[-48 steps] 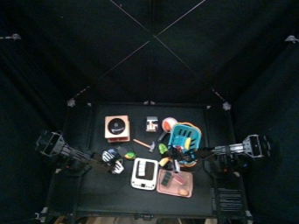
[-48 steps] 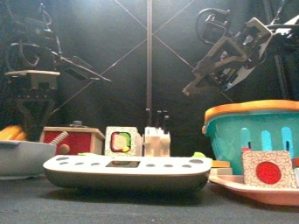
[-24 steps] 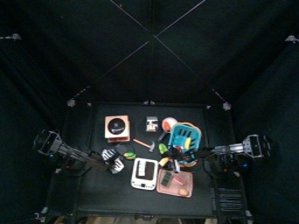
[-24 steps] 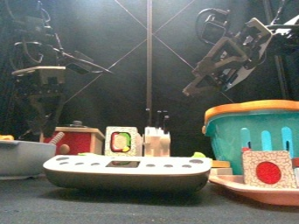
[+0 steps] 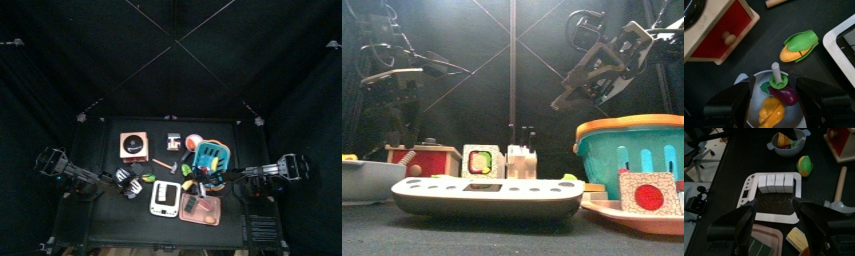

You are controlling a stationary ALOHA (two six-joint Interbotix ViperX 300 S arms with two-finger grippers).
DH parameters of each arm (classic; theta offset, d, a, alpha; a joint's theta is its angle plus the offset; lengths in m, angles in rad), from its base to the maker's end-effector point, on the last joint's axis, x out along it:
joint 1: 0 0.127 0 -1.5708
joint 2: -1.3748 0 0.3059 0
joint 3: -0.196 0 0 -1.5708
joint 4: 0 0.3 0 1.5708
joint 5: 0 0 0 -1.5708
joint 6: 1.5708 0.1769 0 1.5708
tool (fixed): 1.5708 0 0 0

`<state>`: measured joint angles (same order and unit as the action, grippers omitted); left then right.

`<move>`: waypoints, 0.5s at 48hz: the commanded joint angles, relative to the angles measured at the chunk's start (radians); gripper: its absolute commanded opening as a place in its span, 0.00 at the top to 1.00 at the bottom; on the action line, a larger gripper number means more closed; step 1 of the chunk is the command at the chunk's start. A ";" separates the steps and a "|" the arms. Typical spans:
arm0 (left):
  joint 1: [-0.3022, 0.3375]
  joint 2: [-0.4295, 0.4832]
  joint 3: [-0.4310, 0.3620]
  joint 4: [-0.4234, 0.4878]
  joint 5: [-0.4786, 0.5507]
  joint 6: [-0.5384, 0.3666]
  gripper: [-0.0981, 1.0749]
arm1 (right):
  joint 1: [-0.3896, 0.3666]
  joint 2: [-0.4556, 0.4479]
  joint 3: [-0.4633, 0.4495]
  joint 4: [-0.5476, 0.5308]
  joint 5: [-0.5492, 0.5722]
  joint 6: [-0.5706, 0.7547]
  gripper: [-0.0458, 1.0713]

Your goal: Place squash in bowl

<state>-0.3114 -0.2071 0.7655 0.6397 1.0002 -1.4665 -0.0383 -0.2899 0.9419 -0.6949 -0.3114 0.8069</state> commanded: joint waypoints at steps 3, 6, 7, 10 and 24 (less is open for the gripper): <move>-0.012 -0.011 -0.011 0.008 -0.017 -0.003 0.14 | -0.002 -0.006 -0.018 0.002 -0.003 -0.002 0.15; -0.015 -0.011 -0.011 0.011 -0.020 -0.003 0.14 | -0.002 -0.005 -0.021 0.002 -0.005 -0.002 0.15; -0.017 -0.011 -0.009 0.014 -0.021 -0.003 0.14 | -0.002 -0.005 -0.021 0.002 -0.005 -0.002 0.15; -0.020 -0.011 -0.011 0.018 -0.021 -0.003 0.14 | -0.002 -0.002 -0.026 0.000 -0.005 -0.002 0.15; -0.040 -0.020 -0.015 0.064 -0.084 -0.005 0.14 | -0.003 0.021 -0.038 0.000 -0.003 -0.003 0.15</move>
